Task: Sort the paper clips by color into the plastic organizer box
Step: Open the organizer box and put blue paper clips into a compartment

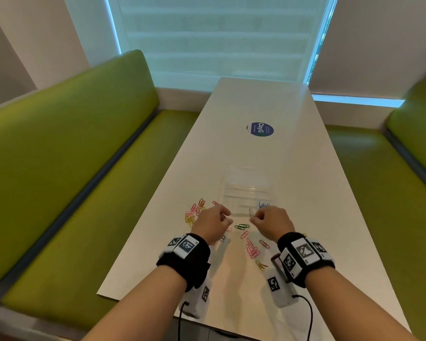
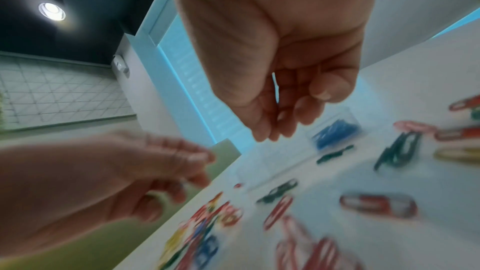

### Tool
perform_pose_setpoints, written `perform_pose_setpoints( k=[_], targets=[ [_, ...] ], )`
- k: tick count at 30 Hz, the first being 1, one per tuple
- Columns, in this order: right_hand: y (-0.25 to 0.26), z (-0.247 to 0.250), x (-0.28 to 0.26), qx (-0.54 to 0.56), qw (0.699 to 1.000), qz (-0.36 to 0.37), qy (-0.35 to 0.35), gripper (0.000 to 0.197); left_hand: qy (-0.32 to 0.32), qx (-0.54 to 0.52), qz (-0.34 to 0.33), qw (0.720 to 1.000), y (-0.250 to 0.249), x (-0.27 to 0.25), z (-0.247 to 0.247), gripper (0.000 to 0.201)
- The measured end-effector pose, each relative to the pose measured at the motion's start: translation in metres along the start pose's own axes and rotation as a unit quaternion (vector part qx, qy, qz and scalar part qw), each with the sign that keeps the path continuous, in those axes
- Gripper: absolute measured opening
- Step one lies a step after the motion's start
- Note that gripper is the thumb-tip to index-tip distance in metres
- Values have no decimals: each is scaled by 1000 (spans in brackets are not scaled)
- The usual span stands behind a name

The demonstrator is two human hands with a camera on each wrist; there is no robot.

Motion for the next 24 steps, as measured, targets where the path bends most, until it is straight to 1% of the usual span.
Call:
perform_pose_setpoints(
  k=[3,7,11,13,18,22,24],
  targets=[
    [-15,16,18,-34,998,-42,-24,20,-24,35,17,999,14,6,16,23],
    [-29,23,34,-58,995,-82,-27,23,-37,80,48,995,35,7,29,23],
    [-35,20,38,-58,992,-109,-26,25,-23,118,37,992,42,5,27,21],
    [-34,19,38,-58,992,-107,-29,26,-8,139,18,990,40,3,20,21],
    [-26,21,33,-56,995,-73,-47,24,23,182,-18,983,33,1,3,24],
    [-22,25,29,-49,995,-57,-59,24,28,216,-27,976,31,3,-3,30],
    [-19,27,26,-49,996,-48,-61,25,37,219,-23,975,31,5,-5,25]
  ],
)
Point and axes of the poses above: each hand's wrist, its own x-axis towards the middle knuckle, its own z-axis out of the back of the hand, y = z × x, the point moved 10 cm from there along x, towards the middle knuckle, and after that the axes turned 11 degrees about -y, right-handed, at the moved point
